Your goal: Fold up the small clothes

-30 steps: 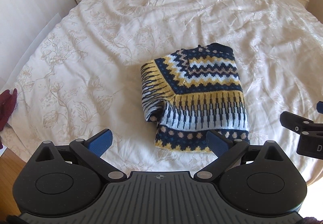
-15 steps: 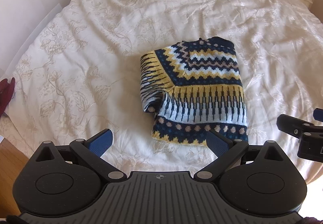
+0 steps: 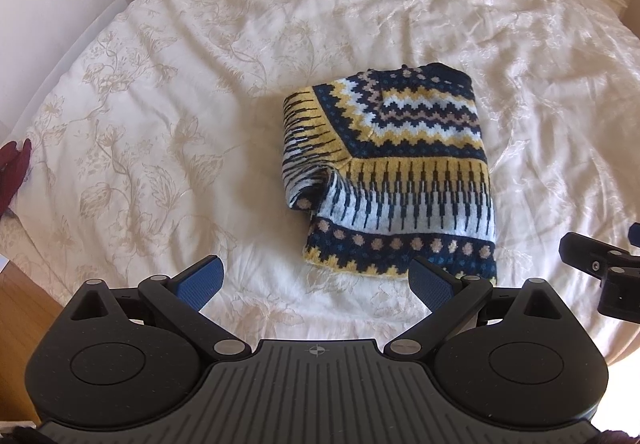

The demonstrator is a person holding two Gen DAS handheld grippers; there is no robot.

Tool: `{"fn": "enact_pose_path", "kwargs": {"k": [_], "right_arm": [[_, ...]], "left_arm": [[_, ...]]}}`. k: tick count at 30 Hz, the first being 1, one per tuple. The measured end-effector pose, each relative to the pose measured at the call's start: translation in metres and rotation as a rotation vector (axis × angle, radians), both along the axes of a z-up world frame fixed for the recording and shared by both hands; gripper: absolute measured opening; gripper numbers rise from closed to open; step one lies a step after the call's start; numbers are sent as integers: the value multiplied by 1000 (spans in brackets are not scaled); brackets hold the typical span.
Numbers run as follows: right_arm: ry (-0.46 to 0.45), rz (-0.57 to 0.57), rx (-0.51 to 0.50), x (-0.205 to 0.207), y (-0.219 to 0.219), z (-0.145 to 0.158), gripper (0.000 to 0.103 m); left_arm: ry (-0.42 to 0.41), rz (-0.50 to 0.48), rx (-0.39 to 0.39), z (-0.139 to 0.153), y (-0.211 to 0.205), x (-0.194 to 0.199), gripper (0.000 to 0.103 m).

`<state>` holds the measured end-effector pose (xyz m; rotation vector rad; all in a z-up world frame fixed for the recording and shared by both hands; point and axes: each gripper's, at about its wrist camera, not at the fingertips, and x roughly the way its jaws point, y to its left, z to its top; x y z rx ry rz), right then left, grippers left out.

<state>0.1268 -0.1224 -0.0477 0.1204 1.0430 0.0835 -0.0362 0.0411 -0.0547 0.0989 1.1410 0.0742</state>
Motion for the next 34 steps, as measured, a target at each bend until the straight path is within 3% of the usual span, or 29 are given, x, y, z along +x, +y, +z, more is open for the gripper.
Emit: {"fn": "enact_pose_path", "kwargs": {"k": [34], "right_arm": [[35,-17,31,2,0,-7,102]], "left_arm": [[17,19,-12,-5,4,2,100]]}}
